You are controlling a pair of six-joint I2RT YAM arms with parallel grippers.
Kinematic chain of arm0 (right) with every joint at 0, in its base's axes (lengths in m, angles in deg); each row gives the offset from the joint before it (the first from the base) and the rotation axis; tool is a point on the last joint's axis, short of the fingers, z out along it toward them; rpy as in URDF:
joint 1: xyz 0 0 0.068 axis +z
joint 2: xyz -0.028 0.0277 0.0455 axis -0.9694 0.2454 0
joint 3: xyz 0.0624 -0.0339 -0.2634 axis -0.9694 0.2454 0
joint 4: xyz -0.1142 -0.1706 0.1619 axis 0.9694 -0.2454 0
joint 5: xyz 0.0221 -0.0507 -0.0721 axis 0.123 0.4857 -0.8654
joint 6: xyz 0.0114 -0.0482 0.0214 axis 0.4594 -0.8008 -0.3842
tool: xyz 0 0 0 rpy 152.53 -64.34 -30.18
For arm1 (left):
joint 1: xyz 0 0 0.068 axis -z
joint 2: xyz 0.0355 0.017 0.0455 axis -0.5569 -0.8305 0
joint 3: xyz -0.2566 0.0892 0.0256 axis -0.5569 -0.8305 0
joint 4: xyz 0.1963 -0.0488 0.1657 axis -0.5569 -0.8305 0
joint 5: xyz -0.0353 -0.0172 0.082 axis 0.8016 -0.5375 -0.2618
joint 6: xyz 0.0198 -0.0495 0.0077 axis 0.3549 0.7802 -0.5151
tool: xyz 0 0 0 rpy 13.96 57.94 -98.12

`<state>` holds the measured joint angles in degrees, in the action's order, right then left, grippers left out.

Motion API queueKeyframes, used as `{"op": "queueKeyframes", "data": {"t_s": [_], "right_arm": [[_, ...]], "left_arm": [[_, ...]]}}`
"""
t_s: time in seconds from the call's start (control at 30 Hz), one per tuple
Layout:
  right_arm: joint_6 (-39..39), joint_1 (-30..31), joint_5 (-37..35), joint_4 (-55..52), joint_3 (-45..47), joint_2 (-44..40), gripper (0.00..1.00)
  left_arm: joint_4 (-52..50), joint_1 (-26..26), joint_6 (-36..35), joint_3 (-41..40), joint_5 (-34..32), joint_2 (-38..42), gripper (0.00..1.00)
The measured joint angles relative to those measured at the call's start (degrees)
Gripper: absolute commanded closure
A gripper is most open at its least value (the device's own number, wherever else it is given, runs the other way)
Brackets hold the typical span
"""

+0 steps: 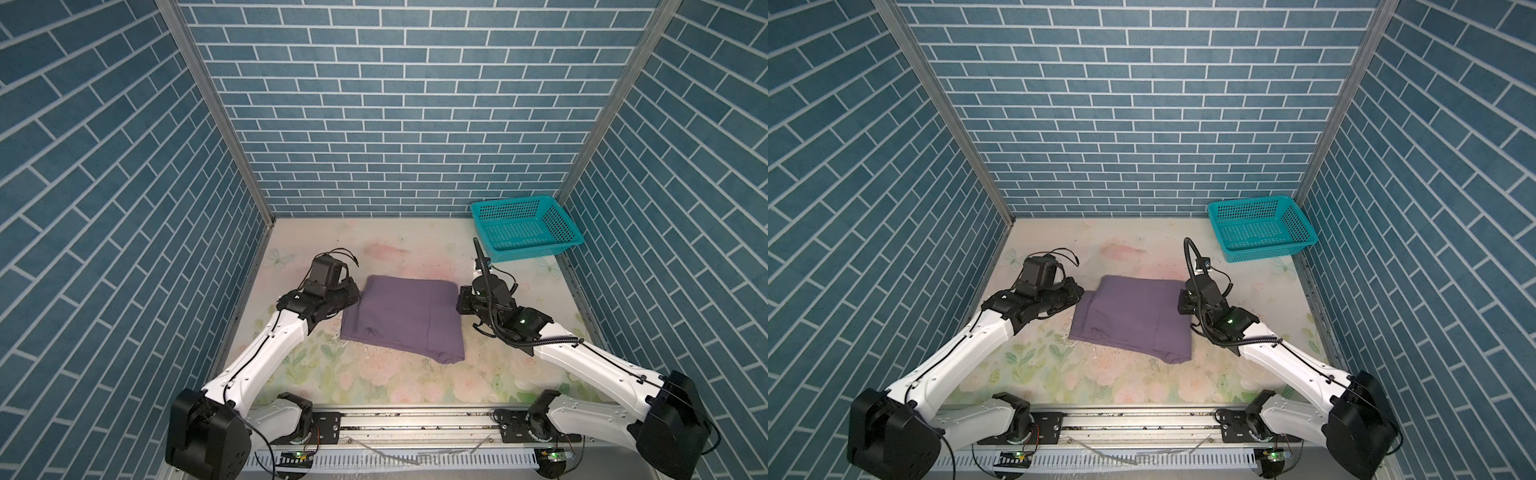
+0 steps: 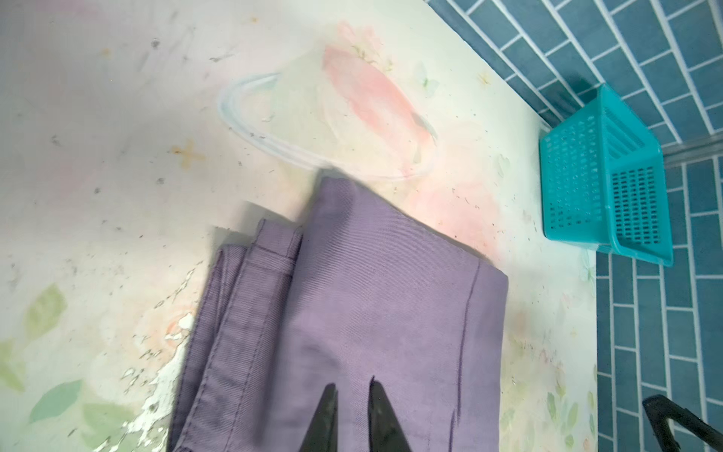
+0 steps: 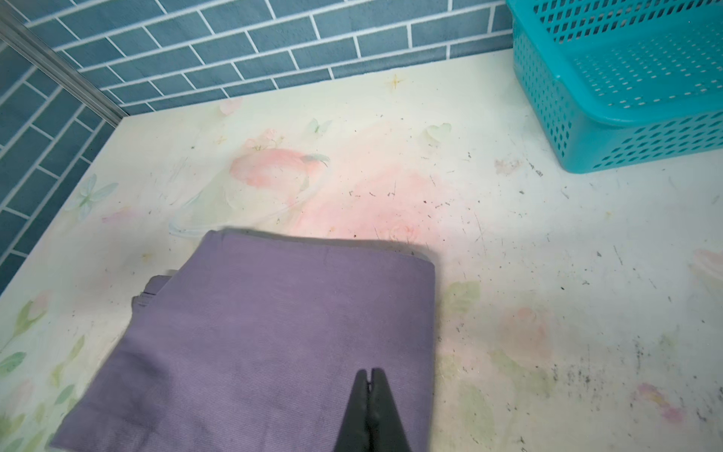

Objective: Fold and stack the trousers
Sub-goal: Smooth out the trousers at the center of the table.

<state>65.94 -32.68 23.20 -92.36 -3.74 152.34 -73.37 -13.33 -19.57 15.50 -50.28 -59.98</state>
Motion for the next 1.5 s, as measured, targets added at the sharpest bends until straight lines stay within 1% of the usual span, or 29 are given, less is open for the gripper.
{"op": "queueKeyframes", "data": {"t_s": [0.03,0.07,0.1,0.13,0.17,0.2,0.23,0.4,0.47,0.6,0.77,0.83,0.9,1.0,1.07,1.23,1.33,1.4,1.5], "right_arm": [[0.11,-0.07,0.28,-0.02,0.00,0.52,1.00],[0.13,-0.11,0.52,0.00,0.00,0.96,1.00],[0.13,-0.20,0.74,-0.02,0.00,1.31,1.00],[0.13,-0.28,1.05,-0.04,0.00,1.64,1.00],[0.13,-0.33,1.40,-0.09,-0.02,1.95,1.00],[0.13,-0.37,1.75,-0.15,-0.02,2.16,1.00],[0.13,-0.44,2.12,-0.26,-0.02,2.43,1.00],[0.17,-0.46,3.23,-0.63,-0.02,3.50,1.00],[0.46,-0.50,3.58,-1.05,-0.02,3.56,1.00],[1.20,-0.59,3.67,-1.22,-0.02,3.56,1.00],[1.20,-0.79,3.61,-1.70,-0.02,3.67,0.99],[1.20,-0.90,3.56,-1.92,-0.11,3.89,0.99],[1.20,-1.07,3.58,-2.21,-0.22,4.24,0.99],[1.20,-1.18,3.52,-2.69,-0.22,4.70,0.99],[1.20,-1.22,3.50,-2.91,-0.22,4.96,0.99],[1.64,-1.38,3.48,-3.13,-0.22,5.22,0.98],[1.70,-1.49,3.48,-3.30,-0.22,5.25,0.98],[1.77,-1.53,3.45,-3.39,-0.22,5.25,0.98],[2.10,-1.62,3.43,-3.39,-0.22,5.25,0.98]], "left_arm": [[0.20,0.00,0.61,-2.16,-0.63,0.33,0.84],[0.42,0.00,1.62,-4.87,-1.25,0.24,0.79],[0.44,-0.02,2.40,-7.15,-1.95,-0.20,0.68],[0.24,-0.07,3.19,-9.40,-2.32,-0.96,0.51],[-0.11,-0.13,3.69,-11.21,-2.71,-2.12,0.40],[-0.24,-0.22,3.80,-12.07,-2.78,-3.21,0.35],[-0.20,-0.26,4.20,-12.37,-2.69,-4.61,0.32],[2.93,-0.22,3.50,-9.38,-0.74,-9.33,0.32],[4.79,-0.17,3.30,-7.50,0.13,-10.14,0.35],[6.64,-0.09,3.10,-5.51,0.83,-10.03,0.36],[4.22,-0.07,2.78,-4.07,-1.27,-7.58,0.32],[4.07,-0.07,2.43,-3.82,-1.64,-6.88,0.38],[4.13,-0.07,2.08,-3.10,-1.66,-7.89,0.43],[5.44,-0.07,1.81,-2.58,-0.83,-11.74,0.48],[6.73,0.02,1.95,-2.58,0.15,-14.93,0.54],[9.16,0.28,2.69,-2.71,2.56,-20.70,0.84],[9.90,0.39,2.82,-2.82,3.58,-20.63,0.97],[9.73,0.42,2.97,-2.82,4.00,-19.32,1.00],[7.96,0.52,3.08,-2.36,4.20,-14.95,1.00]]}}
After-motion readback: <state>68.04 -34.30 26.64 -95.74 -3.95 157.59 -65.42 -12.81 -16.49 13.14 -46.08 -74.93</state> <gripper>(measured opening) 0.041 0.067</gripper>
